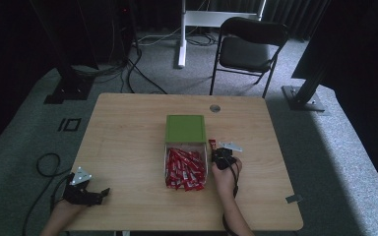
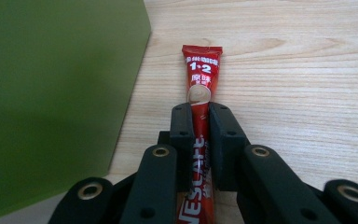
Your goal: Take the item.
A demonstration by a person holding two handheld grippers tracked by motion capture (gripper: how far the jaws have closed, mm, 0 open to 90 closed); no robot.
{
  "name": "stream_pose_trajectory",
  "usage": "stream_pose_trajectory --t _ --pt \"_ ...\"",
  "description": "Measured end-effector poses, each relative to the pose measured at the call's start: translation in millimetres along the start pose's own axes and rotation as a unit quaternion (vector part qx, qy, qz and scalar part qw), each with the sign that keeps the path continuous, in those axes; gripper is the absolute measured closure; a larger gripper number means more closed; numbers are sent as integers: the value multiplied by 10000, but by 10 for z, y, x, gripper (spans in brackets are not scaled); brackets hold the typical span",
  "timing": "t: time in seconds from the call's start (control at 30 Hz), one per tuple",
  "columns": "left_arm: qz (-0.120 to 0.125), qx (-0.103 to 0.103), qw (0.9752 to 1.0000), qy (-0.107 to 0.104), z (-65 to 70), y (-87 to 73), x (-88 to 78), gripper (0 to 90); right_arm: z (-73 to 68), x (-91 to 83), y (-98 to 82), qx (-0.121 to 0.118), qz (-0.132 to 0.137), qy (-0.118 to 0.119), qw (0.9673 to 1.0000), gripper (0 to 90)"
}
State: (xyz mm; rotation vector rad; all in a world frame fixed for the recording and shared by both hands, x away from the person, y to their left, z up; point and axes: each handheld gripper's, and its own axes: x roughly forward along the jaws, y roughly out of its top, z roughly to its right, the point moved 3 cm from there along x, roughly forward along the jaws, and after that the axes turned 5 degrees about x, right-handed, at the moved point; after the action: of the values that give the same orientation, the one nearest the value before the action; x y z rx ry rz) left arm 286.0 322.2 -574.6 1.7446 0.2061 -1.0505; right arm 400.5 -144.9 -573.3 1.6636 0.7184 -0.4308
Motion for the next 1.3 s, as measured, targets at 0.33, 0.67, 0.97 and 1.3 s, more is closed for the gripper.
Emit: stream_pose_trajectory --t 0.33,0.67,0.97,1.3 --pt "0 0 10000 1 0 0 0 7 -9 -79 49 -88 -19 105 9999 671" --pt "0 0 10000 0 0 0 0 8 127 -218 93 -156 63 126 9998 633" --pt "-1 -2 10000 1 0 0 0 7 269 -317 75 -191 -18 185 9996 568" --pt "0 0 10000 0 0 0 0 8 480 -449 48 -294 236 223 9990 477"
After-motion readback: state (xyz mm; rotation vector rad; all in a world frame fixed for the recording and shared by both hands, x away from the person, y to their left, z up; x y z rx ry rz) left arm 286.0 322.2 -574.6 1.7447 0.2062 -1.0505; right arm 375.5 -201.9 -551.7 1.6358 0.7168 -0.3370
